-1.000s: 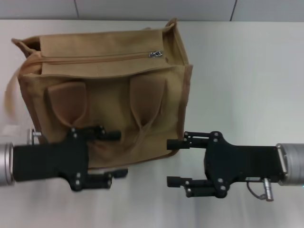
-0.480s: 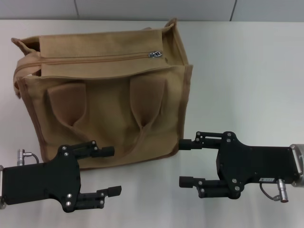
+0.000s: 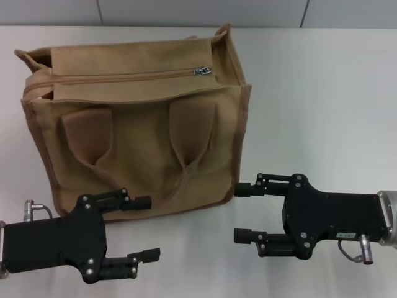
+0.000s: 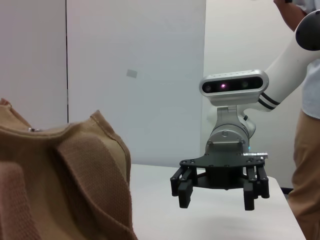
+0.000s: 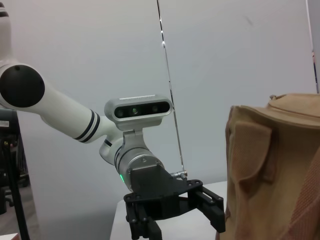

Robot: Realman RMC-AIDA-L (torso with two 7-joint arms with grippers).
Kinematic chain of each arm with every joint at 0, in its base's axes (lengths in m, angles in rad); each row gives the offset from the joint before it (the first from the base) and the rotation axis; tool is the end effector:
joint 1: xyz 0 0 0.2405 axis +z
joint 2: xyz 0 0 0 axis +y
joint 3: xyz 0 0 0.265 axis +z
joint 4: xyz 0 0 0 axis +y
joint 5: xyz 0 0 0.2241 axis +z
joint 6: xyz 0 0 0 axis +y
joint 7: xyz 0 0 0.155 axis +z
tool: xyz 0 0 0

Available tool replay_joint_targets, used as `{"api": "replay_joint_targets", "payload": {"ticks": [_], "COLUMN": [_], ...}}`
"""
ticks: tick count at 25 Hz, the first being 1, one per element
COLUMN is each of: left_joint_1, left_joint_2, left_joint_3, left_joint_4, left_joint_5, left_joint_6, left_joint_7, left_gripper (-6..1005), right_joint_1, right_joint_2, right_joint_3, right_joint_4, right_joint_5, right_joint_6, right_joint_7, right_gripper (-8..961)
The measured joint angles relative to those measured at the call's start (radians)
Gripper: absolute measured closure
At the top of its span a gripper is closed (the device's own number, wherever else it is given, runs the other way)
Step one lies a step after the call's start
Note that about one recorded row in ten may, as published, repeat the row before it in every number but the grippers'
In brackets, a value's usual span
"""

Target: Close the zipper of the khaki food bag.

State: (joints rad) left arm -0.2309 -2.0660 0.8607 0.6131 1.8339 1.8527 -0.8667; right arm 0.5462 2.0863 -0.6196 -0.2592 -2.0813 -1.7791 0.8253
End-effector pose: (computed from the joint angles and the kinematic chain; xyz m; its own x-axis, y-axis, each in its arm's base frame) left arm -0.3102 0.2257 -0.0207 0.7974 0.0489 0.6015 0.1590 -0.9785 -0.1314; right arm 0.2599 0.2688 -0.0737 0.7488 -0.1208 -0.6517 -0.1365 -0.9903 0.0267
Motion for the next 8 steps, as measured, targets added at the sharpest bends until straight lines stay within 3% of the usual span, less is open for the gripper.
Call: {"api": "replay_joint_targets", "payload": {"ticks": [8], "left_joint_1": [0.002], "left_joint_2": [-0.001], "left_joint_3": [0.0], "left_joint_4": [-0.001], "left_joint_5": [0.001], "left_joint_6": [0.0], "left_joint_7": [0.0], "left_gripper": [232], "right_joint_1": [0.001], "right_joint_2": [0.002], "right_joint_3": [-0.003], "right_joint_4": [0.007], "right_joint_5": [0.0], "right_joint_6": [0.0], "right_joint_7": [0.007], "right_gripper": [254]}}
